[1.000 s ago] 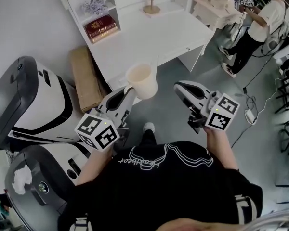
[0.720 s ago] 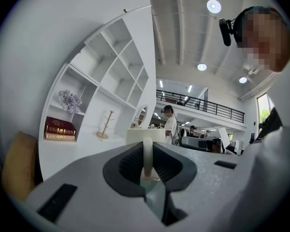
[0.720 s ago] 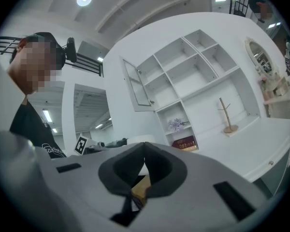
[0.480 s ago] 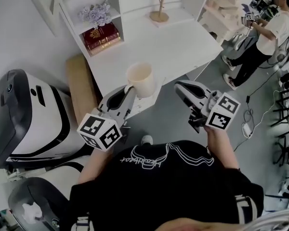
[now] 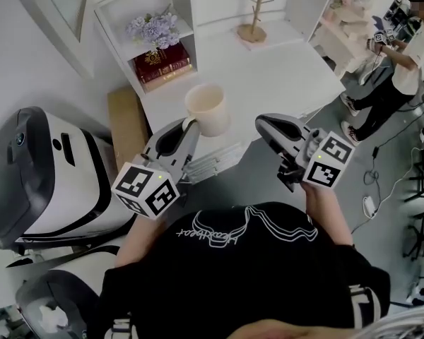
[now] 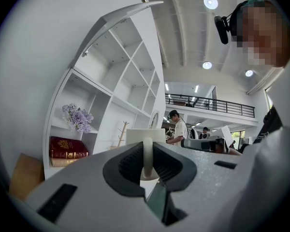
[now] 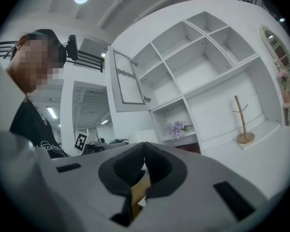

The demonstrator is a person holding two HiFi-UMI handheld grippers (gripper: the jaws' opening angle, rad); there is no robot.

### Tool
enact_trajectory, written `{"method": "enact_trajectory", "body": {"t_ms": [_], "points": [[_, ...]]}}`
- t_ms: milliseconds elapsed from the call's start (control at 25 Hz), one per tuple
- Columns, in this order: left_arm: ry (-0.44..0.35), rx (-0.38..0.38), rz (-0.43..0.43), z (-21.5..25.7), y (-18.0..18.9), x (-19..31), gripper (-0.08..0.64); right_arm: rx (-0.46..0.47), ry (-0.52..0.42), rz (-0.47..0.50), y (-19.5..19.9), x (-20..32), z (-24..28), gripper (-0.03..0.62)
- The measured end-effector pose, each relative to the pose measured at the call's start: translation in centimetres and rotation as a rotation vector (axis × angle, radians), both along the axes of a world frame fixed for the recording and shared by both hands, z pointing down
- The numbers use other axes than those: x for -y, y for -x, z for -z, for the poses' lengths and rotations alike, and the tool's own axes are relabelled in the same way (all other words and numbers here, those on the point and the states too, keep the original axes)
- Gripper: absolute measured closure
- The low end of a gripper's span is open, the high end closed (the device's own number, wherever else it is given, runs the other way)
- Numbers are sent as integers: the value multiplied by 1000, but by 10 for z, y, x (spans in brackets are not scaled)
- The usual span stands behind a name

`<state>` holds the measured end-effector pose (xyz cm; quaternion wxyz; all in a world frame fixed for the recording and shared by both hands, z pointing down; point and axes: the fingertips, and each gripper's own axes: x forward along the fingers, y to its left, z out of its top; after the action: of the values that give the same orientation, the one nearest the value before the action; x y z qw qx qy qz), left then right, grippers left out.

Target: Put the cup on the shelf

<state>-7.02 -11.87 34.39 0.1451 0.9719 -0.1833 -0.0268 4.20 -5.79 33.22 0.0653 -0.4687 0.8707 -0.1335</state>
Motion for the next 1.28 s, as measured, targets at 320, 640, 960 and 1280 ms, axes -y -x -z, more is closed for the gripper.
{"method": "enact_trajectory", "body": {"t_ms": [320, 640, 960, 1280], "points": [[-20, 22, 104, 6, 10, 27, 518, 20, -11, 111, 9, 41, 1, 586], [-24, 39, 232, 10, 8, 67, 518, 36, -16, 234, 1, 97, 4, 586], [-24, 40, 356, 17, -11, 118, 518, 43, -10, 349, -22, 162, 7, 586], [-48, 45, 450, 26, -28, 150, 518, 51, -26, 428, -43, 203, 11, 586]]}}
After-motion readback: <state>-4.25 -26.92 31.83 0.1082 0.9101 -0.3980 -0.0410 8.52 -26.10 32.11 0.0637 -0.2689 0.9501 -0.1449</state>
